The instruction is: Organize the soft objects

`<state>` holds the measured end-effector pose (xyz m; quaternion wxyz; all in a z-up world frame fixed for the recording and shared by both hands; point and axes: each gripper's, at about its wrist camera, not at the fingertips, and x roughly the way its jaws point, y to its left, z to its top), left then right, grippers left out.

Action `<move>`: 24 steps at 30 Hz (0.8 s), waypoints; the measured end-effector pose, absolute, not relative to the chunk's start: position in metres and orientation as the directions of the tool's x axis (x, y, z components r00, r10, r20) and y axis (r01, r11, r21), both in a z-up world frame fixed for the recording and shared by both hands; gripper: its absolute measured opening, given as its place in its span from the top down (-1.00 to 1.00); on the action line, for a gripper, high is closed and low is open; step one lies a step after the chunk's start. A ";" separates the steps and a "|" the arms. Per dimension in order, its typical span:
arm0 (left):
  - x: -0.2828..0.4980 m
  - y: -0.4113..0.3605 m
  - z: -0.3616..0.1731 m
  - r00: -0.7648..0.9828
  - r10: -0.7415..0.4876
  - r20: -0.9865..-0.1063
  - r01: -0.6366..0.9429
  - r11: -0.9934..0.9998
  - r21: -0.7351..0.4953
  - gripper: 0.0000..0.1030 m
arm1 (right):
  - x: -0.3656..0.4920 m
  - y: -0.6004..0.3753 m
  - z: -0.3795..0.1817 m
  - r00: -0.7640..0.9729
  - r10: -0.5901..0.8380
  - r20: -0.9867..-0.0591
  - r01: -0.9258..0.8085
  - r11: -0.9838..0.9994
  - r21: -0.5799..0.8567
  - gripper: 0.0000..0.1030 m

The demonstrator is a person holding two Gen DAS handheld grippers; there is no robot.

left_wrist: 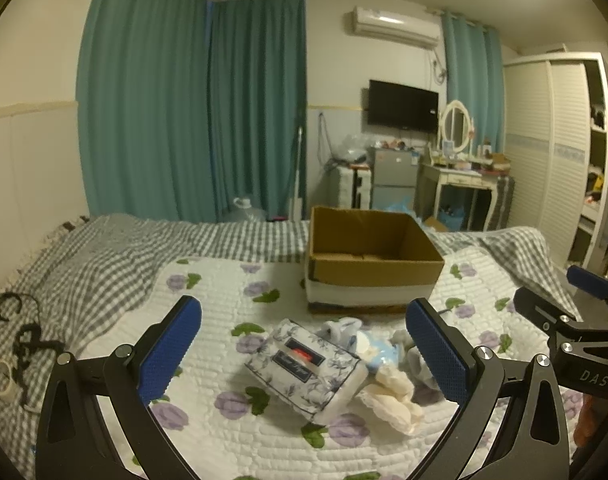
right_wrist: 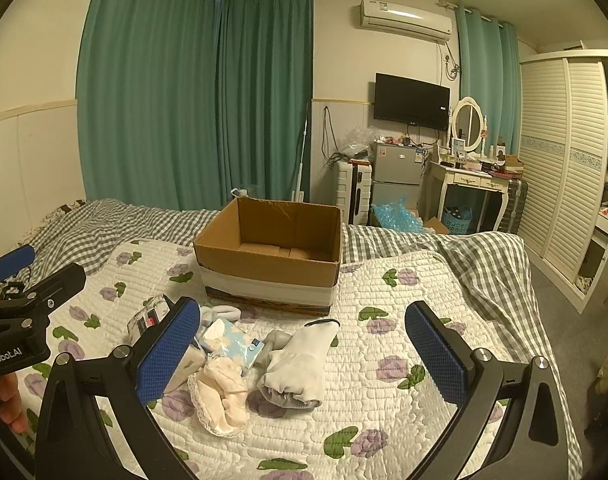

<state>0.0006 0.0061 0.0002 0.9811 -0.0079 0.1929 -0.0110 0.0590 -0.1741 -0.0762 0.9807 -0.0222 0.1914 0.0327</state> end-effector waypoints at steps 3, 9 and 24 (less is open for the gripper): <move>0.000 0.007 0.001 0.927 -0.031 -0.374 0.024 0.999 -0.026 -1.00 | 0.059 -0.174 -0.076 0.924 0.055 -0.377 -0.072 0.997 -0.032 -1.00; 0.001 0.007 0.002 0.927 -0.032 -0.373 0.024 0.999 -0.026 -1.00 | 0.058 -0.173 -0.077 0.924 0.053 -0.379 -0.071 0.997 -0.033 -1.00; 0.001 0.008 0.002 0.928 -0.030 -0.372 0.022 0.999 -0.025 -1.00 | 0.058 -0.173 -0.078 0.923 0.052 -0.382 -0.071 0.997 -0.036 -1.00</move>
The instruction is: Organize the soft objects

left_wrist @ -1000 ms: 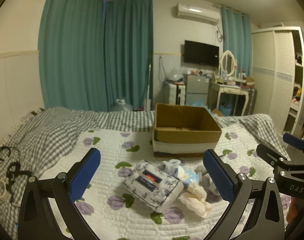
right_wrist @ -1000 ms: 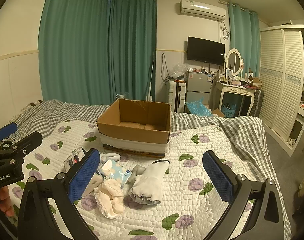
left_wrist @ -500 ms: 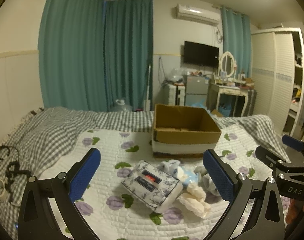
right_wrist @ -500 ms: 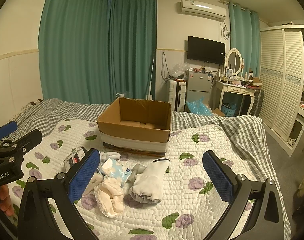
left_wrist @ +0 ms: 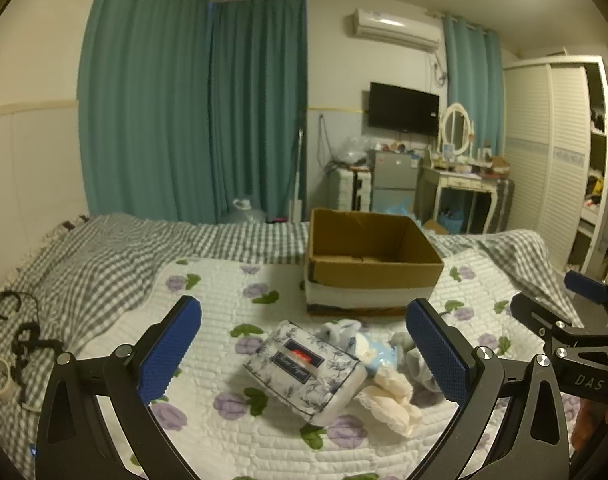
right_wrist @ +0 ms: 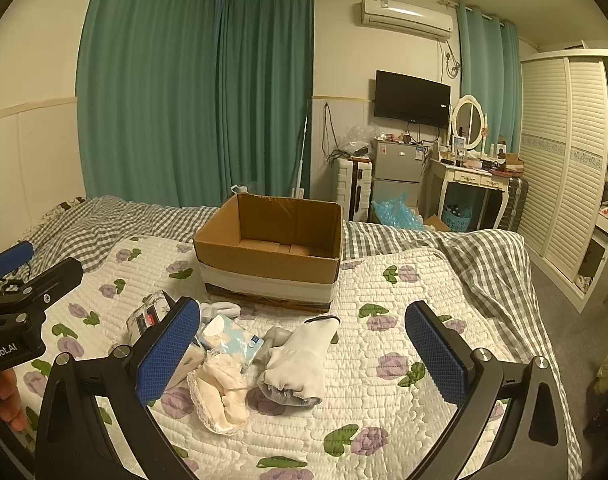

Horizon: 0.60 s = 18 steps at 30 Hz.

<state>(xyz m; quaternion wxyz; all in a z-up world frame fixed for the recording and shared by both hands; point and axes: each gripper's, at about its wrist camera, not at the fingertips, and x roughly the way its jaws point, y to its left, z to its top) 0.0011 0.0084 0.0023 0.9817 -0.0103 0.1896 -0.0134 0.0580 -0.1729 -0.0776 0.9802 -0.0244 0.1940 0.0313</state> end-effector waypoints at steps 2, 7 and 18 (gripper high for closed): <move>0.001 0.009 0.002 0.927 -0.031 -0.373 0.023 0.999 -0.024 -1.00 | 0.058 -0.173 -0.079 0.922 0.053 -0.384 -0.072 0.997 -0.037 -1.00; 0.002 0.010 0.002 0.925 -0.032 -0.378 0.022 0.999 -0.032 -1.00 | 0.057 -0.174 -0.081 0.922 0.054 -0.385 -0.074 0.997 -0.038 -1.00; -0.001 0.008 0.003 0.928 -0.031 -0.371 0.019 0.999 -0.035 -1.00 | 0.057 -0.173 -0.078 0.920 0.059 -0.388 -0.080 0.996 -0.039 -1.00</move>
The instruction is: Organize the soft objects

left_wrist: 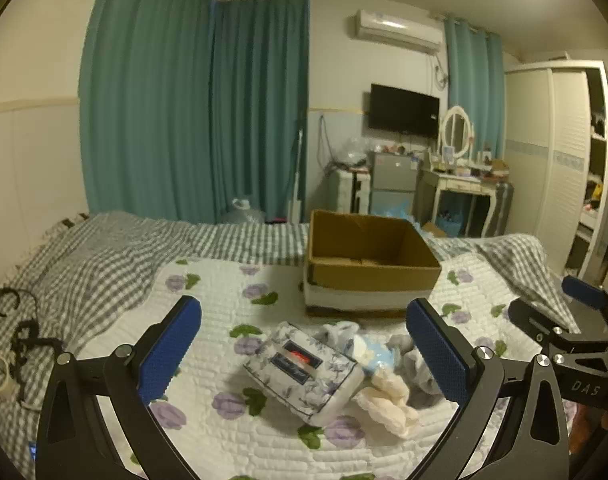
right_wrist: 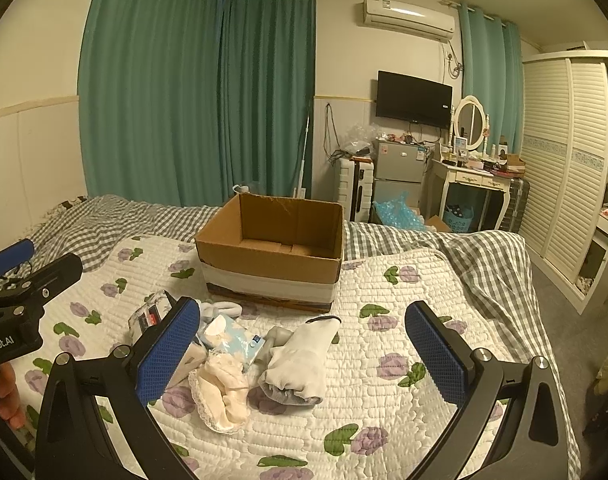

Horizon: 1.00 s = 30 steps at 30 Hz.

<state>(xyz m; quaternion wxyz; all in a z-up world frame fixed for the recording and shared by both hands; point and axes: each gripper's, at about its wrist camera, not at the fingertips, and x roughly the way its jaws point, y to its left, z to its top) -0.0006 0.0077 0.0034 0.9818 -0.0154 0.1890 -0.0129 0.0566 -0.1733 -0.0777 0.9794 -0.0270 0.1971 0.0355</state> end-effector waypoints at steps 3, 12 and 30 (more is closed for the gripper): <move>-0.003 0.007 0.008 0.930 -0.034 -0.365 0.020 0.999 -0.040 -1.00 | 0.054 -0.172 -0.071 0.921 0.061 -0.385 -0.084 0.996 -0.042 -1.00; -0.010 0.003 0.027 0.929 -0.021 -0.371 0.004 0.999 -0.047 -1.00 | 0.044 -0.175 -0.057 0.922 0.069 -0.380 -0.091 0.995 -0.041 -1.00; 0.061 0.010 -0.049 0.803 0.073 -0.591 -0.089 0.996 0.004 -1.00 | 0.136 -0.180 -0.126 0.784 0.054 -0.619 -0.142 0.985 -0.094 -1.00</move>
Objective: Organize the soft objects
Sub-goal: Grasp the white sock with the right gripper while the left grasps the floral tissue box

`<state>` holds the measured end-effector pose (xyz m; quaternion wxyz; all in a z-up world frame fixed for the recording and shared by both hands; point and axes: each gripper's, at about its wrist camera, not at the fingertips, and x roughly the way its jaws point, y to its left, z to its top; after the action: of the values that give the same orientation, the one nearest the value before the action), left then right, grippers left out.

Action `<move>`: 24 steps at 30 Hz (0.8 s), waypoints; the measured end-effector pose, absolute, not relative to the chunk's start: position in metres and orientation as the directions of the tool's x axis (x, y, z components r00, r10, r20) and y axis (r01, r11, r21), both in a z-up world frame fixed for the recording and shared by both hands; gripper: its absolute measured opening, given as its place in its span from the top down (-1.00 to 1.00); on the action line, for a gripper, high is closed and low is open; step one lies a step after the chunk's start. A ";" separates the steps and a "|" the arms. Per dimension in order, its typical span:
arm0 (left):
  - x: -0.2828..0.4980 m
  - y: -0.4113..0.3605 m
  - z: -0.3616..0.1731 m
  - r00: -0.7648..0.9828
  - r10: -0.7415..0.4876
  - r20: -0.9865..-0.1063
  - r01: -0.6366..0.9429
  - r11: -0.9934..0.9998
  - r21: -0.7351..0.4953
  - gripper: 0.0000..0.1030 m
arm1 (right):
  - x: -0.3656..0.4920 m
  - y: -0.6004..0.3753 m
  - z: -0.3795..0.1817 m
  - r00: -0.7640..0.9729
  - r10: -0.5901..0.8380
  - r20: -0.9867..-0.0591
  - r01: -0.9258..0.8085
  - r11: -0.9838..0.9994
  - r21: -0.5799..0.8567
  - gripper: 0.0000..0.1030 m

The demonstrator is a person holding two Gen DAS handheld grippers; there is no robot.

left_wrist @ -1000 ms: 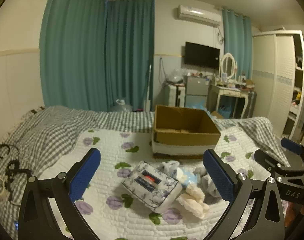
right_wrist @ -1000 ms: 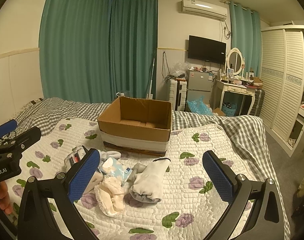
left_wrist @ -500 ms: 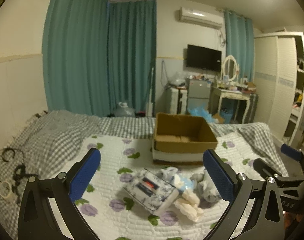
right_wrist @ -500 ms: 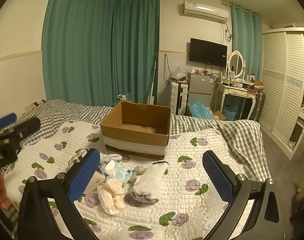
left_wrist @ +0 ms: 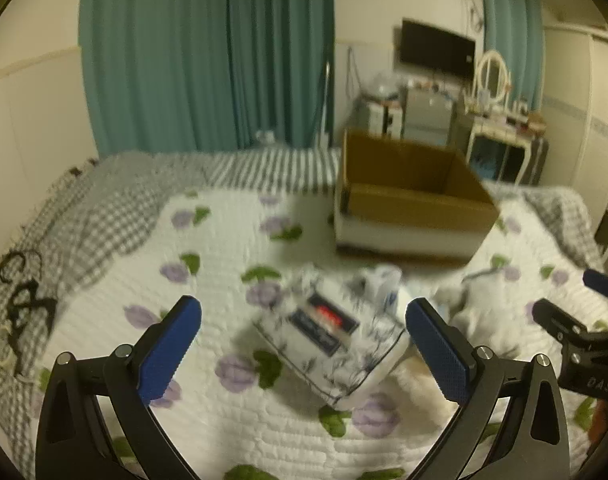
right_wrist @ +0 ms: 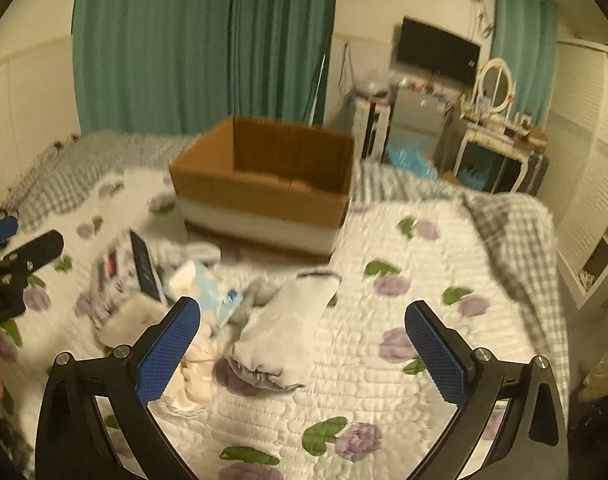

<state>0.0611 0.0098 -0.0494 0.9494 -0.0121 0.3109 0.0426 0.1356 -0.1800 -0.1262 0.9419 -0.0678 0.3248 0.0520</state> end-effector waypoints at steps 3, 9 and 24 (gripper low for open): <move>0.068 0.001 -0.070 0.774 0.081 -0.628 -0.077 0.996 0.033 -1.00 | 0.154 -0.178 -0.150 0.738 0.062 -0.672 -0.158 0.984 -0.082 -1.00; 0.079 -0.016 -0.106 0.714 0.037 -0.699 -0.009 0.999 0.044 -1.00 | 0.175 -0.178 -0.193 0.639 0.100 -0.763 -0.193 0.981 -0.033 -0.86; 0.093 -0.030 -0.135 0.689 0.029 -0.724 0.068 0.992 0.104 -0.08 | 0.168 -0.172 -0.207 0.584 0.170 -0.794 -0.248 0.968 0.025 -0.11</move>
<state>0.0927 -0.0297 -0.1354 0.9168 0.0615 0.3943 -0.0106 0.1675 -0.1719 -0.2073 0.8888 -0.0444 0.4406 0.1177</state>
